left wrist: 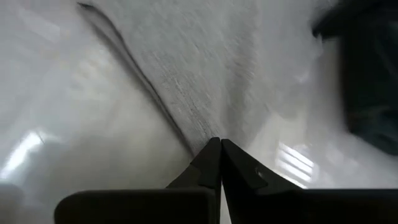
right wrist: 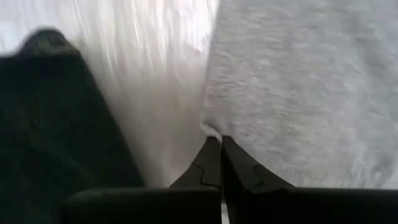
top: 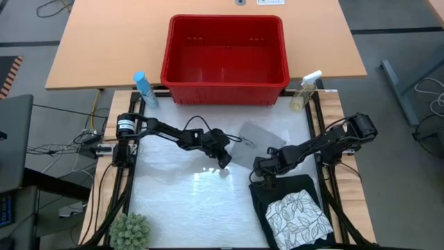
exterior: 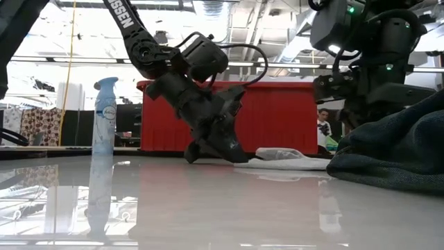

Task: Fold laundry
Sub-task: Fold the gray boxer shorts

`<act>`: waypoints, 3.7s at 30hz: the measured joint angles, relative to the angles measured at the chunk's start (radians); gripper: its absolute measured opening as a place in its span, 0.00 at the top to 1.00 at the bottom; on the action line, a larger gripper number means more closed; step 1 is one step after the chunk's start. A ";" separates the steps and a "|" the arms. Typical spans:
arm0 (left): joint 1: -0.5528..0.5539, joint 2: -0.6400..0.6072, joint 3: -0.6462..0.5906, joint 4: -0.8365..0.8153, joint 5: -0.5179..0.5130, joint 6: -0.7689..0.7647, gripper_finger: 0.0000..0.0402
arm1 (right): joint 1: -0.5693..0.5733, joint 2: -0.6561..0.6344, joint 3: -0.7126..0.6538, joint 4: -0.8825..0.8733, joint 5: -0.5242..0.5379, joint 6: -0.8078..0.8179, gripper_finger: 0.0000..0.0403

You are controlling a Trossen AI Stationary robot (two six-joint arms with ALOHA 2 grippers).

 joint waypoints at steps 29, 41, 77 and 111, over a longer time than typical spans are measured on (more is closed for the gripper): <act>0.078 -0.037 0.107 0.147 -0.101 0.644 1.00 | 0.055 -0.041 0.025 -0.113 -0.095 -0.223 0.95; 0.095 0.111 0.290 -0.053 -0.137 0.767 1.00 | 0.045 -0.041 0.025 -0.113 -0.095 -0.221 0.95; 0.116 0.178 0.311 -0.180 -0.120 0.766 1.00 | 0.043 -0.119 0.157 -0.186 -0.197 -0.362 0.95; 0.086 0.178 0.310 -0.234 -0.079 0.612 1.00 | -0.598 -0.351 -0.028 -0.170 -0.298 0.038 0.95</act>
